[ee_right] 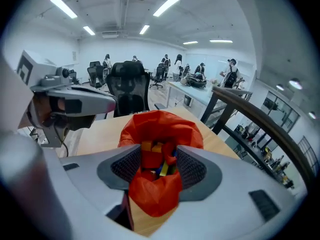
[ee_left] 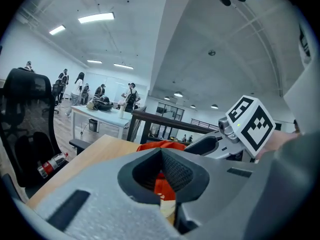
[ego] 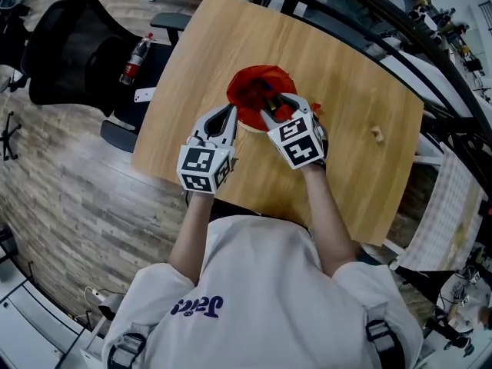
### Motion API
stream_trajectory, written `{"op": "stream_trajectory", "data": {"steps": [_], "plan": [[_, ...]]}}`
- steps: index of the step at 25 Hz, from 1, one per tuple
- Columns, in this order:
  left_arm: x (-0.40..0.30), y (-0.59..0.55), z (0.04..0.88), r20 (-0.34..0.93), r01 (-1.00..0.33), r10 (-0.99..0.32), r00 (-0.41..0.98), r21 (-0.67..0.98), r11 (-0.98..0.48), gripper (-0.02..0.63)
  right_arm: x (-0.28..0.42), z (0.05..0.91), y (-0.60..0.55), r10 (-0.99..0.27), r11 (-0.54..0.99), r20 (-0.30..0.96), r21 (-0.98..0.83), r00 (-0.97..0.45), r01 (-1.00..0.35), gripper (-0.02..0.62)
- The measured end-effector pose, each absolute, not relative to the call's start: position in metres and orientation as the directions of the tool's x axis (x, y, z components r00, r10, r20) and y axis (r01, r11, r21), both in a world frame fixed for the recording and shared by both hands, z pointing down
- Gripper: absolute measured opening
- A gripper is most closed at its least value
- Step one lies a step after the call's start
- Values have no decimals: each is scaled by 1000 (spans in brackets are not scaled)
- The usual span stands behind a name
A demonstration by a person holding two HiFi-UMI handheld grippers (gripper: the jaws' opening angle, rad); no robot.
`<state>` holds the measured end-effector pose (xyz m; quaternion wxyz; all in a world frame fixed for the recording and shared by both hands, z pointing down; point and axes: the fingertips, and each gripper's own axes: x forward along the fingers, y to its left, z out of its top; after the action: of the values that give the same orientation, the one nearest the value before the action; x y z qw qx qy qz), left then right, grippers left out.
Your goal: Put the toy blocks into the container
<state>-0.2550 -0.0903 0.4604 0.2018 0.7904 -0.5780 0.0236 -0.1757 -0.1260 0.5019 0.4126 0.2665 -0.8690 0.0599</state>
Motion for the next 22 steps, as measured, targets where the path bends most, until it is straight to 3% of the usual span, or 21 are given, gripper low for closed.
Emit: {"op": "stream_trajectory", "data": {"steps": [7,16,22], "plan": [[-192,-92,449,258,-889,-861,438,264,-373,11,-106,475,-120,-525,757,670,87,-524,-648,214],[-78,-98,444,259,-790,-748,612,241,-563,11,5,474,-121,-612,628,662,73,-433,-775,213],[-24,-93,459,286,-737,-679,676,270,-620,11,42,490,-111,-558,688,660,28,-503,-725,213]]}}
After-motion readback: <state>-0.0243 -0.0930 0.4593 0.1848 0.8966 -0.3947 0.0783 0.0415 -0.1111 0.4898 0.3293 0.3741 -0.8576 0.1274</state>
